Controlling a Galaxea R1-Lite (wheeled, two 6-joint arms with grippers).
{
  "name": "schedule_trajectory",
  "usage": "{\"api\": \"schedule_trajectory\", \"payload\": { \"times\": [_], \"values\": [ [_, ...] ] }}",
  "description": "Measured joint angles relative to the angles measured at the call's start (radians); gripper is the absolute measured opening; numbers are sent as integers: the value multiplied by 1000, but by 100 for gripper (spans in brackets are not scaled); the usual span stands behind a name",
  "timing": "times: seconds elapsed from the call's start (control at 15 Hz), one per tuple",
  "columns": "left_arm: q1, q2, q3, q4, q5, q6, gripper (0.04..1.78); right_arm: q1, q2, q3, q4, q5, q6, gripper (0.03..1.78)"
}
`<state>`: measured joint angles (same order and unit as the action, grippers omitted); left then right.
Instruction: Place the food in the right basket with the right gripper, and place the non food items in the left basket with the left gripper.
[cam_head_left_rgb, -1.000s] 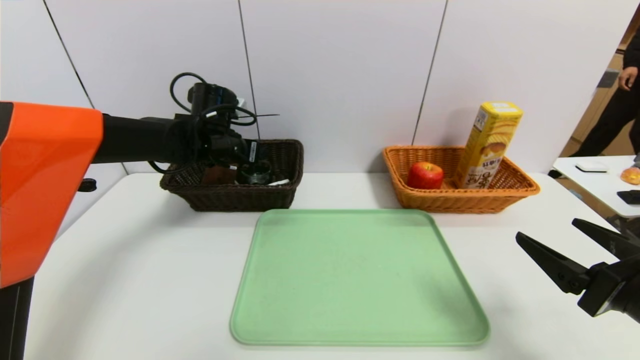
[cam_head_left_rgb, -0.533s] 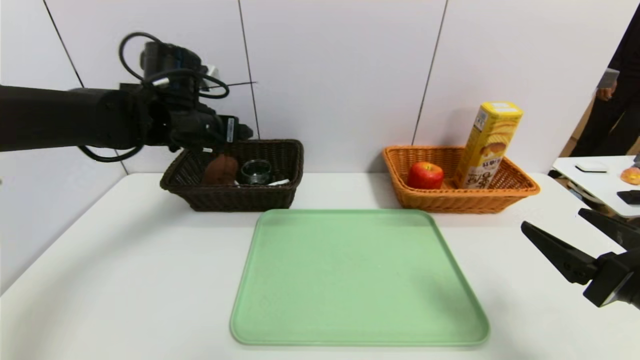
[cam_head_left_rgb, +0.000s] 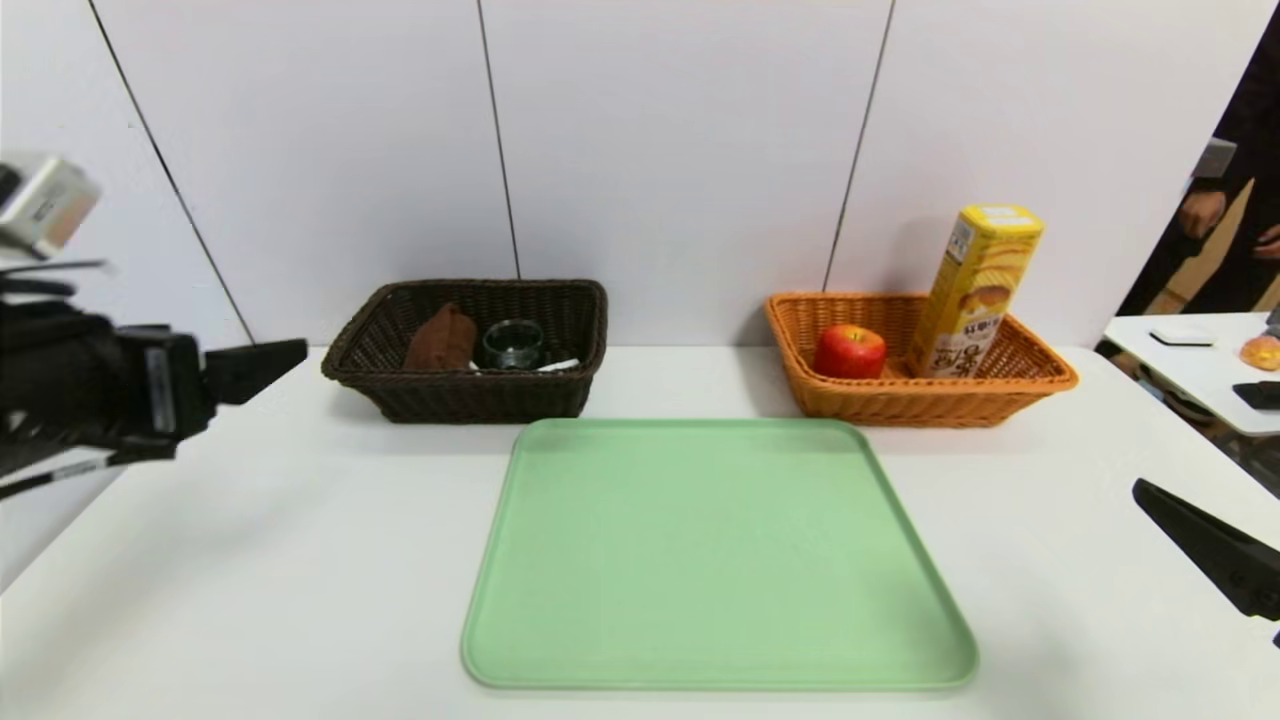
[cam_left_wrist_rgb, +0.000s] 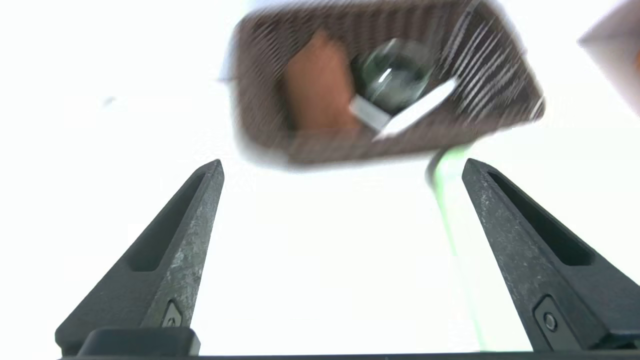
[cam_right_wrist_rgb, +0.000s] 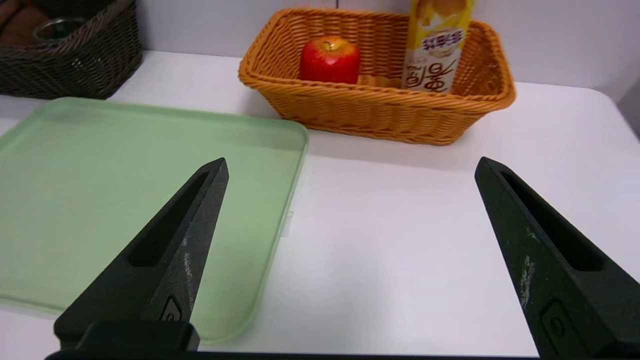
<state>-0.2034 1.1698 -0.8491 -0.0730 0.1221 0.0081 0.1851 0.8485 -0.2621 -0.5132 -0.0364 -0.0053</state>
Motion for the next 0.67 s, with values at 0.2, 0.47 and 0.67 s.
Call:
{"api": "schedule_trajectory", "payload": {
  "times": [0.2, 0.47, 0.67],
  "values": [
    [80, -256, 278, -116, -53, 30, 169, -51, -86, 51, 4, 3, 0, 170],
    [127, -521, 520, -182, -166, 39, 169, -106, -250, 147, 68, 10, 0, 170],
    [135, -664, 629, -187, -190, 39, 169, -134, -414, 153, 252, 63, -4, 170]
  ]
}}
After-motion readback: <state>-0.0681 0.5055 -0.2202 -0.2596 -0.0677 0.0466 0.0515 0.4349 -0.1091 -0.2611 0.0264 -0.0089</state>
